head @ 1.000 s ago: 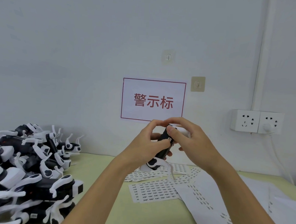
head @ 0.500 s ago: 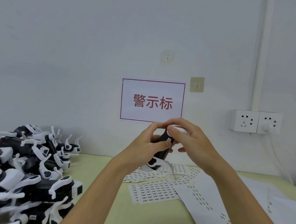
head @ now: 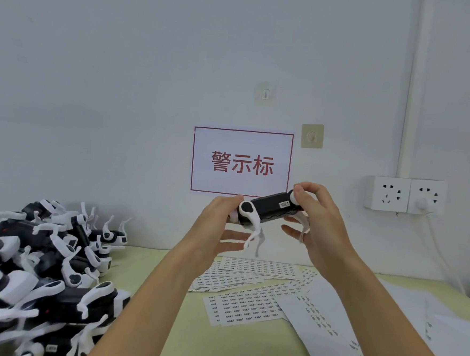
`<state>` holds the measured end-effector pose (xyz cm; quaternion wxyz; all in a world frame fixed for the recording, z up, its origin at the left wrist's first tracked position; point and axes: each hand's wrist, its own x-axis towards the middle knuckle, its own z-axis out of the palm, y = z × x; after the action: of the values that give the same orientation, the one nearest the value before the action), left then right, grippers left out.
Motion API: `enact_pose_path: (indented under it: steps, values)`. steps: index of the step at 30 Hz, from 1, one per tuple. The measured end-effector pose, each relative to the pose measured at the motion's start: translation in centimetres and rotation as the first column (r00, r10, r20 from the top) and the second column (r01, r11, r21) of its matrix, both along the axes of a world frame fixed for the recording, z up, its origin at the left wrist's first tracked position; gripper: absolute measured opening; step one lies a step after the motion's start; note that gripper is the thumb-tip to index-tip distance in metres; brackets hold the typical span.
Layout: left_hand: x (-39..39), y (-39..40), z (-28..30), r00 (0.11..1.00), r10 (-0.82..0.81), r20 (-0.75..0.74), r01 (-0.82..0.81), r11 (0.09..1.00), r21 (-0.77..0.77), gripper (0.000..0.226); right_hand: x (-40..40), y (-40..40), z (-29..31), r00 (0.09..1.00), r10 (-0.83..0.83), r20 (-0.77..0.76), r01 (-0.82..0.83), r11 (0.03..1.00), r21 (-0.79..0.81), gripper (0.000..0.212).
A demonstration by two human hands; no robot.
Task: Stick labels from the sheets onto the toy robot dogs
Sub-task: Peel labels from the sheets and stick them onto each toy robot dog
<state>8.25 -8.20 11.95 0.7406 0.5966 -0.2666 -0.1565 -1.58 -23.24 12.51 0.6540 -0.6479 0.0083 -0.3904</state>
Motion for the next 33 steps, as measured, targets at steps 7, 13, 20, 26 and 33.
enact_pose_path:
  steps: [7, 13, 20, 26, 33]
  values:
    - [-0.4, -0.6, 0.4, 0.989, 0.146, -0.001, -0.145, 0.981, -0.126, 0.019, 0.3, 0.3, -0.1, 1.000, 0.011, -0.005, -0.011, 1.000, 0.007, 0.003]
    - [-0.5, -0.4, 0.4, 0.986, 0.167, -0.026, -0.169, 0.963, -0.212, 0.016, -0.3, -0.3, -0.1, 0.988, 0.153, 0.004, -0.153, 0.988, -0.033, 0.014]
    - [-0.8, -0.2, 0.6, 0.981, 0.193, -0.009, -0.189, 0.950, -0.250, 0.015, -0.9, -0.9, 0.0, 0.975, 0.222, -0.013, -0.222, 0.967, -0.124, 0.018]
    - [-0.8, -0.2, 0.6, 0.981, 0.192, -0.014, -0.189, 0.948, -0.255, 0.014, -1.0, -1.1, 0.0, 0.974, 0.226, -0.025, -0.228, 0.962, -0.153, 0.014]
    - [-0.8, -0.1, 0.4, 0.984, 0.171, -0.055, -0.180, 0.939, -0.294, 0.024, -1.6, -1.4, 0.0, 0.980, 0.191, -0.051, -0.197, 0.931, -0.307, 0.032]
